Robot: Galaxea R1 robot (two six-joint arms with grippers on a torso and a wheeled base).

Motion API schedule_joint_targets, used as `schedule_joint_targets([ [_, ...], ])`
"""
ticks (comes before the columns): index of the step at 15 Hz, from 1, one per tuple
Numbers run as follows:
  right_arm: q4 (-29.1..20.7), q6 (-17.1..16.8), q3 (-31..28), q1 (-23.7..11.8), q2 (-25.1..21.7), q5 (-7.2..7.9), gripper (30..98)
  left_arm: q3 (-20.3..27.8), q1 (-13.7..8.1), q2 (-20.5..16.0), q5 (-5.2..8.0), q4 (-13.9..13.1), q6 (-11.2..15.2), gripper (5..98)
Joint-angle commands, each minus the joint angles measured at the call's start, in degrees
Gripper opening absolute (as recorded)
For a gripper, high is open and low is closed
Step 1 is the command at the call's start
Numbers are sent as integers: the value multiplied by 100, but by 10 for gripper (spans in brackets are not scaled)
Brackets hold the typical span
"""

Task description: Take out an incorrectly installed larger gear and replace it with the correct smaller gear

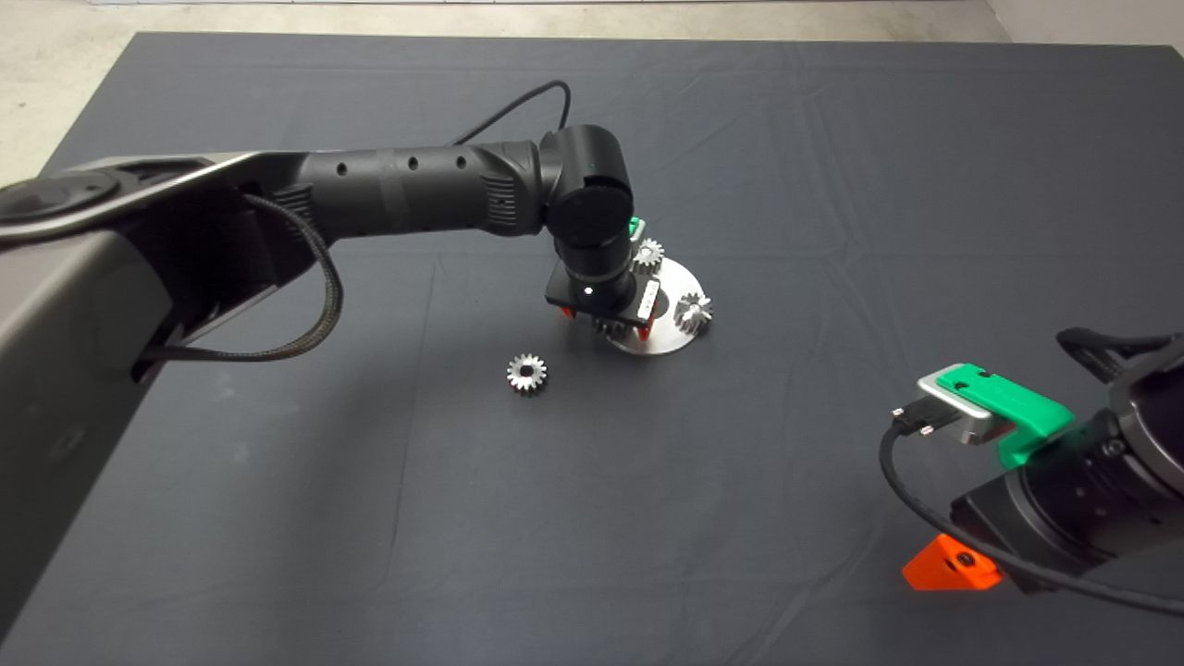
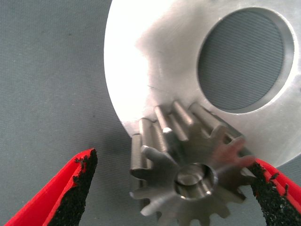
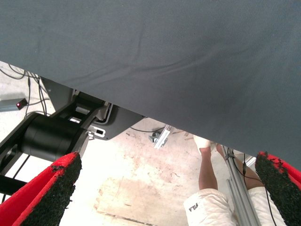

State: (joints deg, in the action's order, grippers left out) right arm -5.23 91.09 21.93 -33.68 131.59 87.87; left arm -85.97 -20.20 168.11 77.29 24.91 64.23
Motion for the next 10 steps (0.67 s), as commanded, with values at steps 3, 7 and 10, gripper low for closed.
schedule_joint_targets([
  [3, 13, -31, -6, -130, -23, 713, 976, -85, -125, 18, -21, 58, 141, 799],
  [7, 13, -30, -6, -130, -23, 713, 976, -50, -125, 25, -21, 164, 222, 799],
  [10, 22, -38, -6, -130, -18, 713, 976, -6, -191, 20, -26, 169, 231, 799],
])
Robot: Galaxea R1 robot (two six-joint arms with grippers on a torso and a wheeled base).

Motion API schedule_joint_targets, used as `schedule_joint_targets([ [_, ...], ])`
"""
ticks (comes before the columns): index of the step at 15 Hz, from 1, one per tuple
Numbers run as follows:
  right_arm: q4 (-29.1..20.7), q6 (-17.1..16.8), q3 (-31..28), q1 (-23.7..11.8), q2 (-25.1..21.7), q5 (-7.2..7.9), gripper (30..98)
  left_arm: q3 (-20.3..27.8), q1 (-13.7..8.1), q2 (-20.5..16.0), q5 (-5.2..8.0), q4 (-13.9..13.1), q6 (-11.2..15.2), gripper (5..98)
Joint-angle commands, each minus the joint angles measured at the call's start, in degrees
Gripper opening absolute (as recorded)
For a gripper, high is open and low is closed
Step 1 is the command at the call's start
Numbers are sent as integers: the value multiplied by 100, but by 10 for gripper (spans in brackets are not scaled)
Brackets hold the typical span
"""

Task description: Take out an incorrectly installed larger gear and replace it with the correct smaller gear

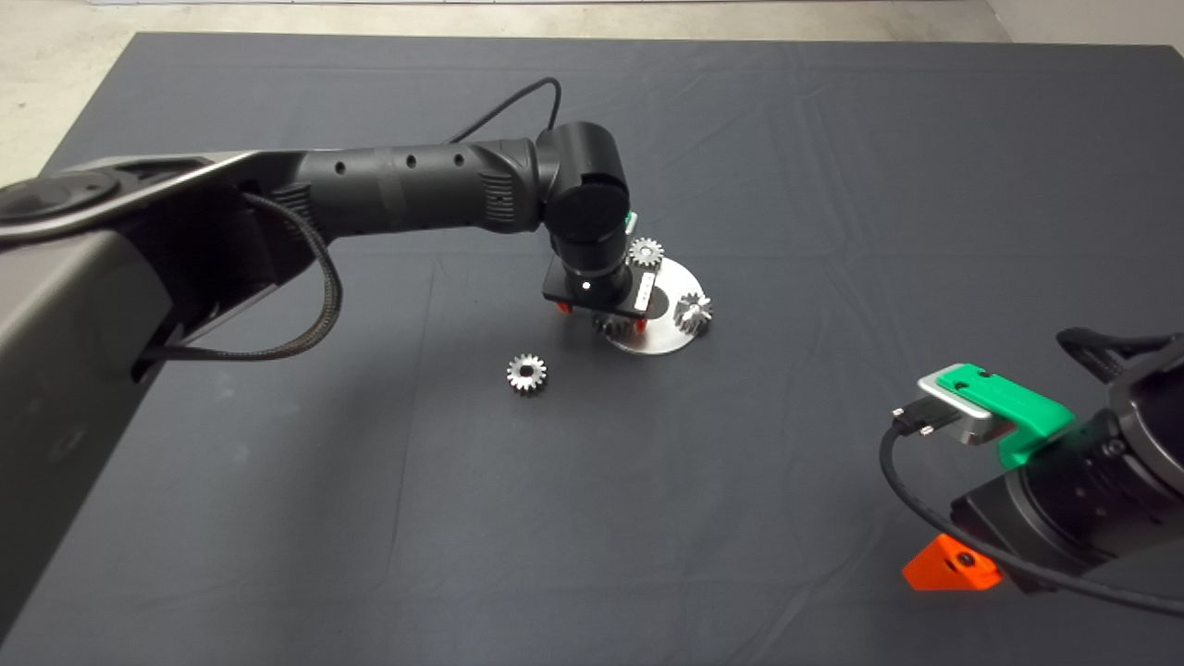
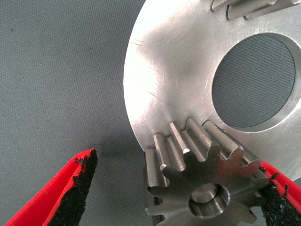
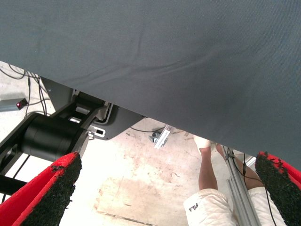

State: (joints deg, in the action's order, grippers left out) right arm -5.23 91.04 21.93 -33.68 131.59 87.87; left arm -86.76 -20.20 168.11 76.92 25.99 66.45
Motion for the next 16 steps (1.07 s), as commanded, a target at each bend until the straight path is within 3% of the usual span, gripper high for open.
schedule_joint_targets([
  [1, 22, -34, -6, -130, -23, 713, 976, 76, -201, 17, 13, 64, 14, 799],
  [5, 13, -34, -6, -130, -23, 713, 976, 214, -204, 17, 7, 64, 35, 749],
  [16, 31, -25, -6, -139, -31, 713, 976, 249, -204, 22, 25, 64, 43, 749],
])
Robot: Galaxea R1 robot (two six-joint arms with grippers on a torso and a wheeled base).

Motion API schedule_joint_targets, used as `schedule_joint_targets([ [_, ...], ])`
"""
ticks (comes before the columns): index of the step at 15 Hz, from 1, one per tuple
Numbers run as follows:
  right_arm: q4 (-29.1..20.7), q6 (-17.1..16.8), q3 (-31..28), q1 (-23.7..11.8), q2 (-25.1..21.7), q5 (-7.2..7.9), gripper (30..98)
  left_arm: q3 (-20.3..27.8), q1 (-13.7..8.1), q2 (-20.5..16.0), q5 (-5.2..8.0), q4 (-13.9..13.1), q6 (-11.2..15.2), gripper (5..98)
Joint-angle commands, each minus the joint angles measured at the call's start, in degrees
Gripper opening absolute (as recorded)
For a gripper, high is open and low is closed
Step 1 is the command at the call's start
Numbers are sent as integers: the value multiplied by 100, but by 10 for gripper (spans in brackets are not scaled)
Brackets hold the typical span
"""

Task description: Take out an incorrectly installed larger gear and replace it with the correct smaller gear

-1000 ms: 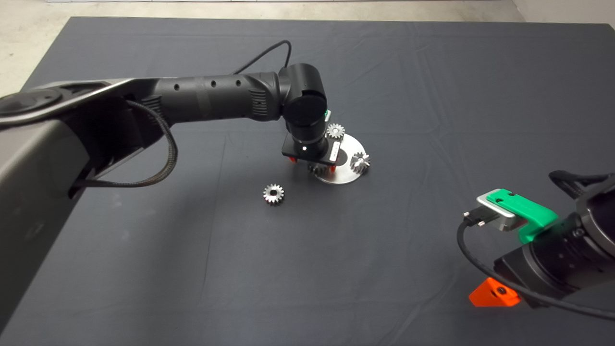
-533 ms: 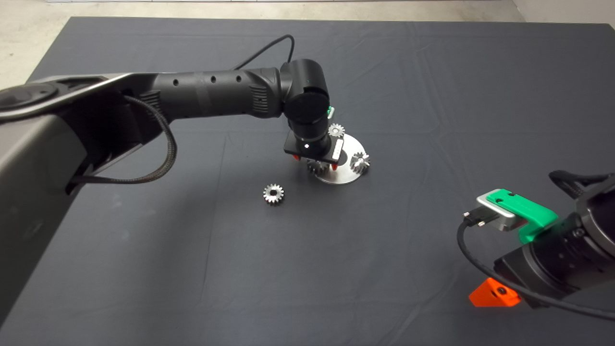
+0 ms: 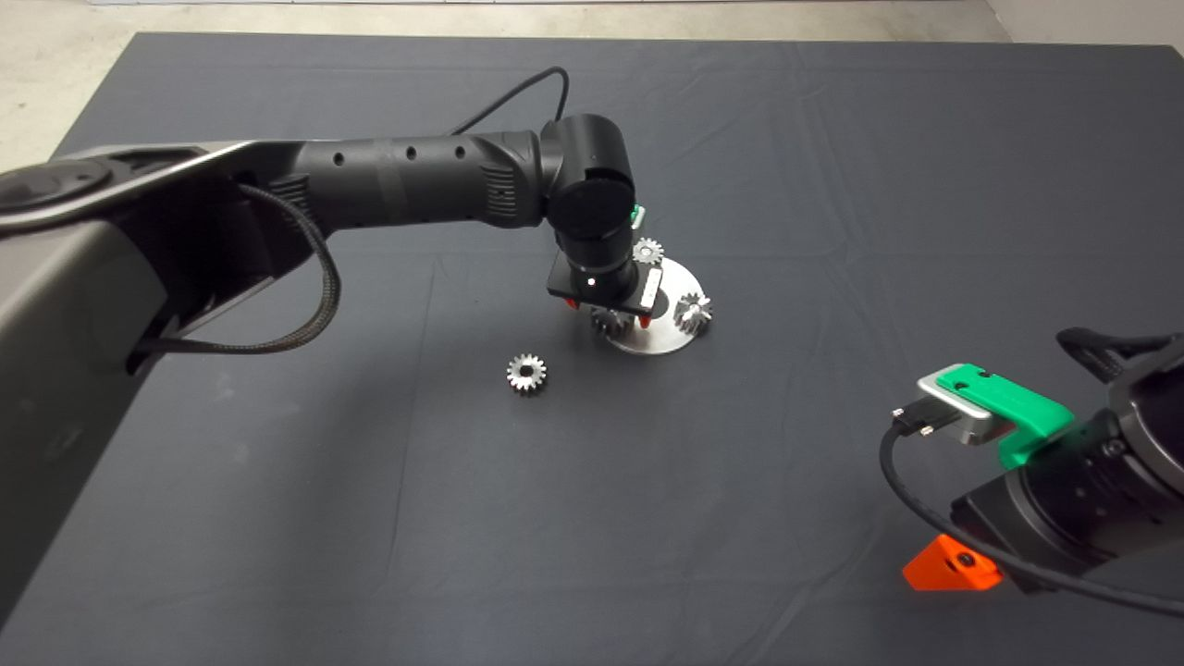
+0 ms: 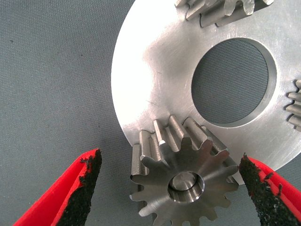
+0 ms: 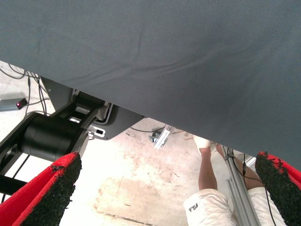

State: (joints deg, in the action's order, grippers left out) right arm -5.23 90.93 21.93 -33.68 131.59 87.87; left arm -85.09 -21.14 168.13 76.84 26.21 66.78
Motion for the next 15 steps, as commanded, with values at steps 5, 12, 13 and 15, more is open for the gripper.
schedule_joint_targets([
  [5, 31, -14, -6, -165, -31, 713, 976, 155, -107, 17, 65, 83, 189, 749],
  [12, 31, -14, -15, -192, -80, 713, 976, 231, -87, 19, 77, 244, 441, 749],
  [13, 31, -13, -15, -192, -111, 713, 976, 231, -91, 23, 86, 252, 441, 749],
  [15, 31, -5, -15, -192, -137, 713, 976, 231, -87, 23, 94, 279, 441, 737],
])
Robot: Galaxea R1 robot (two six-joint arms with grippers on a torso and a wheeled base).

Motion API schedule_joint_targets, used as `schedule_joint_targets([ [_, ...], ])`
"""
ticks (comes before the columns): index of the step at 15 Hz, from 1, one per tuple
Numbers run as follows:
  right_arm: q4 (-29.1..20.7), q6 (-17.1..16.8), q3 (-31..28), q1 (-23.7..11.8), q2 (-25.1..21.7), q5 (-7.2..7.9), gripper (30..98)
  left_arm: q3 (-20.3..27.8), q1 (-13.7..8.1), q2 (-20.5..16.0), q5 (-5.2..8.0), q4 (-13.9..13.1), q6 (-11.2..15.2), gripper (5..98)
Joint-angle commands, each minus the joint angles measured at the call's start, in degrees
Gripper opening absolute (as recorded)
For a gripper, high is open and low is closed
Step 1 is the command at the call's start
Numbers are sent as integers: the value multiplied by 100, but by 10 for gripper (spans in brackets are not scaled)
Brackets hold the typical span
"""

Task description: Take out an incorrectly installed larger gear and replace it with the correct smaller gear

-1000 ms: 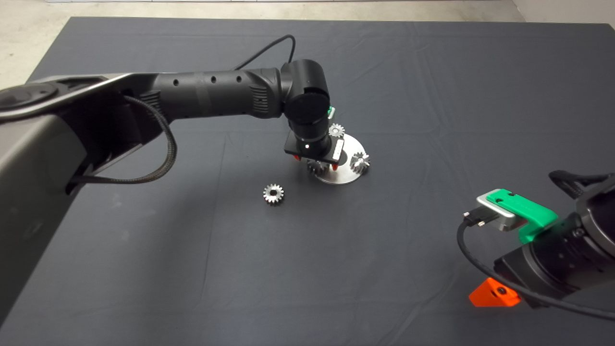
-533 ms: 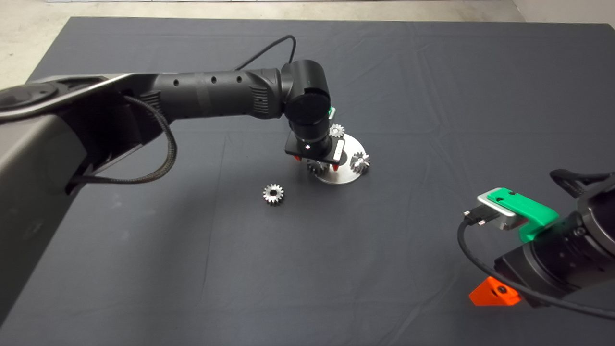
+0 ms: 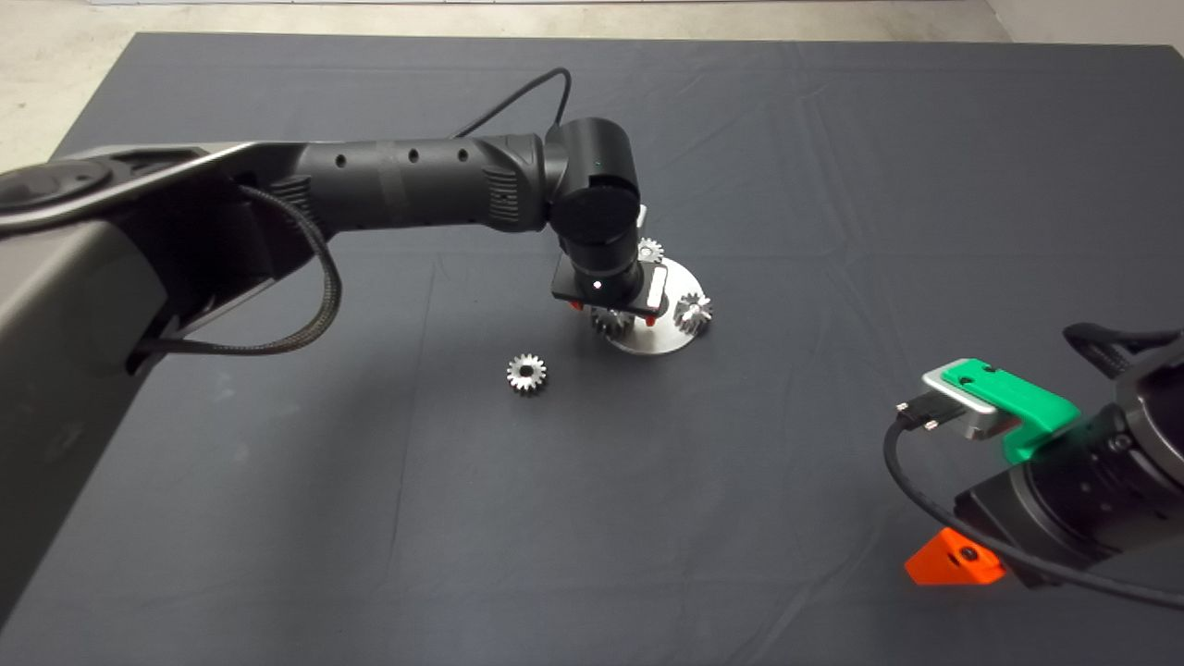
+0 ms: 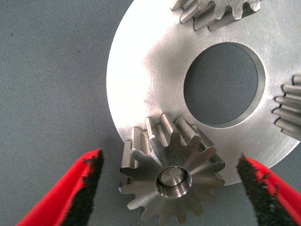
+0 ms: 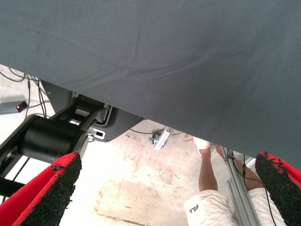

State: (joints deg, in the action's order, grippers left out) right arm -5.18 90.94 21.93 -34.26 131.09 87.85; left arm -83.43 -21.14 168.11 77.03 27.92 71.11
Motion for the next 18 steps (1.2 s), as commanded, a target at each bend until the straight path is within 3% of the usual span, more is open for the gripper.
schedule_joint_targets([
  [1, 26, -6, -15, -134, -96, 716, 976, 66, -84, 23, 103, 117, 8, 710],
  [6, 26, -15, -15, -134, -87, 716, 976, 30, -75, 20, 277, 118, -6, 703],
  [18, 26, -18, -15, -134, -87, 716, 976, 66, -66, 34, 263, 100, -9, 703],
])
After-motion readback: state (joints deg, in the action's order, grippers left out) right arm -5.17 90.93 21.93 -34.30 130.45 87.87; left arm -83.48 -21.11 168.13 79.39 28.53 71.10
